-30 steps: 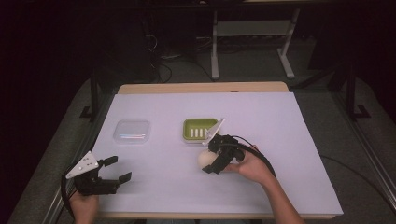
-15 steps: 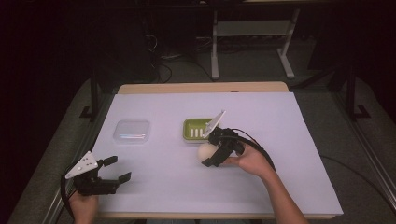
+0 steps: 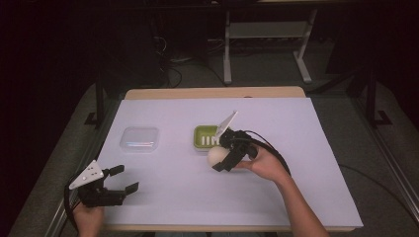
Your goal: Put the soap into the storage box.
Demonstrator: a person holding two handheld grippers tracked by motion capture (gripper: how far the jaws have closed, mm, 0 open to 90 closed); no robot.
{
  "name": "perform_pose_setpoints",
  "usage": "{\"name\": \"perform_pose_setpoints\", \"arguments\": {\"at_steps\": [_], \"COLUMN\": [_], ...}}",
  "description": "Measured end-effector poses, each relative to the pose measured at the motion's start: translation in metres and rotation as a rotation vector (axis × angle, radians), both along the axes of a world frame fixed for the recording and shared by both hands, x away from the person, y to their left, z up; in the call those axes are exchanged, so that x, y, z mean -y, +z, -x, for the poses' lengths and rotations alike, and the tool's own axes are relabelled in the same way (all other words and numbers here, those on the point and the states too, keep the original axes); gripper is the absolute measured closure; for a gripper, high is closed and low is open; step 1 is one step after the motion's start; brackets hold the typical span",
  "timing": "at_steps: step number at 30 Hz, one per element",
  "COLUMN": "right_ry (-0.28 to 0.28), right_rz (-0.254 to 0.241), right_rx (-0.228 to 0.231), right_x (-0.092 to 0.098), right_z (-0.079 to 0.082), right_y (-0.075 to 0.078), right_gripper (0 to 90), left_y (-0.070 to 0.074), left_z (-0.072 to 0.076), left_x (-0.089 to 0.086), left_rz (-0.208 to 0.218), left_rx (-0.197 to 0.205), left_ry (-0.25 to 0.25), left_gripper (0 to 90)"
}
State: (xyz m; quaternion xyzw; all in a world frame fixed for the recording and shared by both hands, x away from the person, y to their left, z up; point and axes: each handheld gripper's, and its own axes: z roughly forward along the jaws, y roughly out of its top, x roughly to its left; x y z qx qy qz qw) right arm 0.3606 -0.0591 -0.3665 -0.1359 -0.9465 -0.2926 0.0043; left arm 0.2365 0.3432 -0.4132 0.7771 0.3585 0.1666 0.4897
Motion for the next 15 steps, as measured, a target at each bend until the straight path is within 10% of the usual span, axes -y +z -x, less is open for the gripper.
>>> {"name": "perform_pose_setpoints", "arguments": {"at_steps": [15], "right_ry": [0.009], "right_rz": [0.001], "right_rx": [0.011], "right_x": [-0.007], "right_z": [-0.009], "right_y": [0.013], "right_gripper": [24.2], "left_y": [0.0], "left_z": [0.0], "left_x": [0.0], "left_rz": [-0.002], "left_rx": [-0.001], "left_ry": [0.0], "left_gripper": [13.3]}}
